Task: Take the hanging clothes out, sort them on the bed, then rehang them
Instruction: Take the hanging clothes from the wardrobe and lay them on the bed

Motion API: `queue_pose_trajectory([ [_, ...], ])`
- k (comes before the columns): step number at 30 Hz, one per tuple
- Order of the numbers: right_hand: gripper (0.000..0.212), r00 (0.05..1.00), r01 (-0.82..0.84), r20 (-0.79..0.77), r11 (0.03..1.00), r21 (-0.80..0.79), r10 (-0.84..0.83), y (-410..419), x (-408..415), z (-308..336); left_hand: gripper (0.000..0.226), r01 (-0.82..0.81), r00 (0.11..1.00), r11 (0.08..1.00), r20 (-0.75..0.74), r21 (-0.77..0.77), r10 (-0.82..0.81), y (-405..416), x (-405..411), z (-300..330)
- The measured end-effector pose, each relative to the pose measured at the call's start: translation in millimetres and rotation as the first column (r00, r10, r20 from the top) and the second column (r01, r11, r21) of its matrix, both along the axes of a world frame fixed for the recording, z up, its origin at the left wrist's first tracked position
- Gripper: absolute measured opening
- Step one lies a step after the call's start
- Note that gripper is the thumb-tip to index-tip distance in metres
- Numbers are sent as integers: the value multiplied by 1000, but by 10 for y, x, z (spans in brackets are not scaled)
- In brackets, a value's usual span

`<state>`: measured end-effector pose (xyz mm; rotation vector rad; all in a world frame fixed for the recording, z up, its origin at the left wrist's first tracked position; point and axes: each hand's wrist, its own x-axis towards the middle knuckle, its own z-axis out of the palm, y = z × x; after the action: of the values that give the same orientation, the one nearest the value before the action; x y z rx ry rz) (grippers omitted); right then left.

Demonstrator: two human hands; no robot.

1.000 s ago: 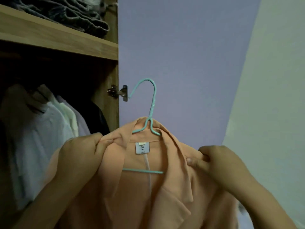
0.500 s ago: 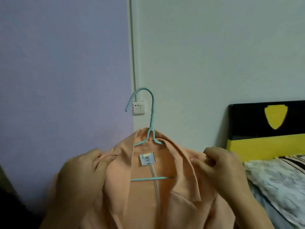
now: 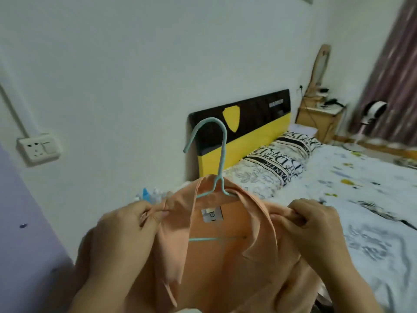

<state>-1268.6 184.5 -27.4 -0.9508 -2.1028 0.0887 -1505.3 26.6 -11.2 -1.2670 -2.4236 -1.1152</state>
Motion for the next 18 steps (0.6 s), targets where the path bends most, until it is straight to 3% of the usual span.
queue_pose_trajectory([
  [11, 47, 874, 486, 59, 871, -73, -482, 328, 1594, -187, 14, 378, 925, 925, 35, 28, -379, 1356, 1091, -234],
  [18, 38, 801, 598, 9, 799, -62, -599, 599, 2649, -274, 9, 524, 850, 851, 58, 13, -524, 2124, 2134, -354],
])
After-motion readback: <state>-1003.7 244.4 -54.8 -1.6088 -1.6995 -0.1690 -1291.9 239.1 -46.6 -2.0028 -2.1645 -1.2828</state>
